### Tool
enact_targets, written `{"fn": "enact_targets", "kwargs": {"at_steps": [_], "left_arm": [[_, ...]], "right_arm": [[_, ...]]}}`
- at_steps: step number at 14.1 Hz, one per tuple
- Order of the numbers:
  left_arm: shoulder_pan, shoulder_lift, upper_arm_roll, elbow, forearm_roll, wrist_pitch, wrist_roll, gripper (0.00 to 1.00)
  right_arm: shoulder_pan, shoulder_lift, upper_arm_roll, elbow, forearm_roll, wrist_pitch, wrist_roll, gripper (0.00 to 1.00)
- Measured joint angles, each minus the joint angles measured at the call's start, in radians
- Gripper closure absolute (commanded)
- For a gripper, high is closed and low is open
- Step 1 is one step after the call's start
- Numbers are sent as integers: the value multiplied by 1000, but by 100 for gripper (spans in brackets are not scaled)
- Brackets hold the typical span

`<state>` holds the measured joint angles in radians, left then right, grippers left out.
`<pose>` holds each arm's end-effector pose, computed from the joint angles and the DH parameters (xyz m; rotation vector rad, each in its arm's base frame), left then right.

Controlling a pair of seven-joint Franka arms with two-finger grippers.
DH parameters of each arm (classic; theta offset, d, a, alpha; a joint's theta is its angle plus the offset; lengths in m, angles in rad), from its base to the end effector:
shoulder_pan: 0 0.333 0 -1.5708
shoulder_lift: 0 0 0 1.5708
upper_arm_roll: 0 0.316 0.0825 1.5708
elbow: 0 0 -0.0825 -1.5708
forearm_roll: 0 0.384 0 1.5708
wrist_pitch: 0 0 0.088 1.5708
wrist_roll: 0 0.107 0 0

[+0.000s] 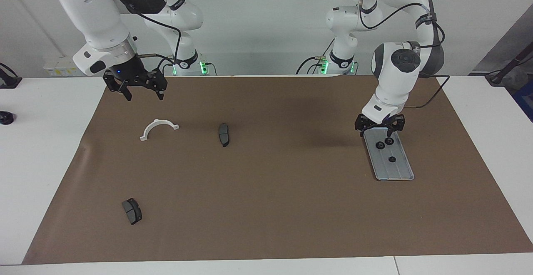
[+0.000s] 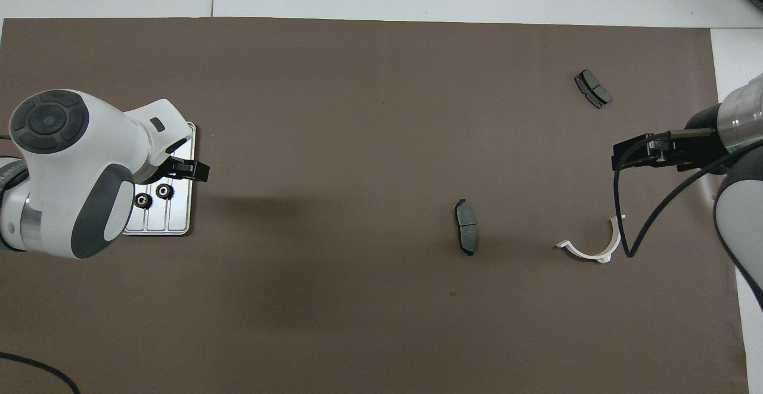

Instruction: Pick bearing gear from pile to tray

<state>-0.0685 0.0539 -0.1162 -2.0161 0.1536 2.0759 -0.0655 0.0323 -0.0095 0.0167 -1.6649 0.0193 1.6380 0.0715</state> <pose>0.5569 -0.0954 0.4269 -3.0008 0.2905 -0.0339 0.5545 0.0292 0.5910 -3.1232 0.0374 0.0289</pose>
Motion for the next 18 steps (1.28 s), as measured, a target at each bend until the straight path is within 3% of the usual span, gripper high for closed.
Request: {"fn": "enact_targets", "kwargs": {"at_steps": [5,10,18], "left_arm": [[6,-84,18,189,-81,-255,6,0],[9,-91,25,385,-125,-424,24,0],[28,-84,42,430,-142,-487,74,0]], "right_arm": [[0,0,0,0,0,0,0,0],[0,0,0,0,0,0,0,0],[0,0,0,0,0,0,0,0]]}}
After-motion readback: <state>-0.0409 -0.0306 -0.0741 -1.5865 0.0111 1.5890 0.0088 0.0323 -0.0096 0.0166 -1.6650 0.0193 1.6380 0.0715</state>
